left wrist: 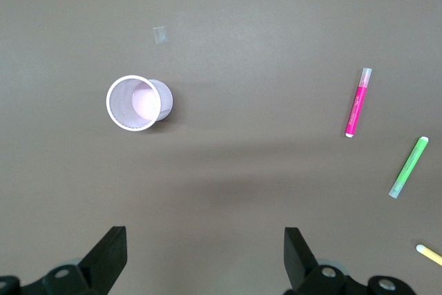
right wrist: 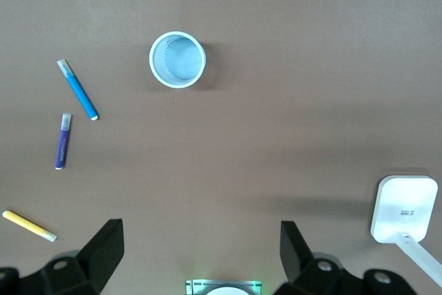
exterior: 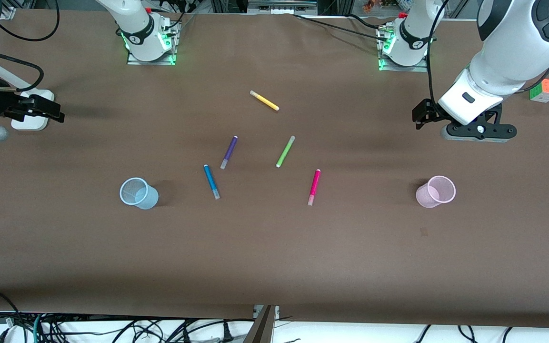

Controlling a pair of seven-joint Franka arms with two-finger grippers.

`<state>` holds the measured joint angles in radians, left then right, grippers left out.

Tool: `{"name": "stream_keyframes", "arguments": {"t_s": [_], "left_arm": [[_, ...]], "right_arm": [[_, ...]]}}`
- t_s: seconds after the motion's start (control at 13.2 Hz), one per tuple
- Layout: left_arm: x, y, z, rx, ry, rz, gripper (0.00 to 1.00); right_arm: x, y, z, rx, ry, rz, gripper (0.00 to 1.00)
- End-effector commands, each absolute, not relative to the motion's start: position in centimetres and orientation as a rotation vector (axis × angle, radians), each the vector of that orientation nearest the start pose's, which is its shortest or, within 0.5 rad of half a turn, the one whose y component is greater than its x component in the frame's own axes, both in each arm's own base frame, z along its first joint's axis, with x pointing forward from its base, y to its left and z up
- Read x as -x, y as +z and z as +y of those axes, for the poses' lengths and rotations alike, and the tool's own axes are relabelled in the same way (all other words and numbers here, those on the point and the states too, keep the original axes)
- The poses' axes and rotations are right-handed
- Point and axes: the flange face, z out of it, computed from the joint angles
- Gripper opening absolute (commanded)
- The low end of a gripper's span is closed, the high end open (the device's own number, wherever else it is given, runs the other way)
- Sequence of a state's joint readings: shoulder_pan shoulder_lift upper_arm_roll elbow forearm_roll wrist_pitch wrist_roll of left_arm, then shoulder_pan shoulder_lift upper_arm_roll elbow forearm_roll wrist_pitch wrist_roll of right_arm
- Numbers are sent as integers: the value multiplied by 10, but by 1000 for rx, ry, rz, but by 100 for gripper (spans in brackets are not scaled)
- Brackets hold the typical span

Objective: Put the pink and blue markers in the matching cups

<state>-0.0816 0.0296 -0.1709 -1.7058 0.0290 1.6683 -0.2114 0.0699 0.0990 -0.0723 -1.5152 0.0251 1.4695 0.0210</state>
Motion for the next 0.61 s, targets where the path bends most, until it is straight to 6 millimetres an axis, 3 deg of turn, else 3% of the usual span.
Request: {"name": "stream_keyframes", "arguments": {"t_s": [0.0,0.53], "left_arm": [[-547,560,-135,3117,97,96,100],[-549,559,-135,3118,95,93,100]], "right_arm": [[-575,592,2,3126,230,18,100],[-576,593,0,3126,216,23,100]]}}
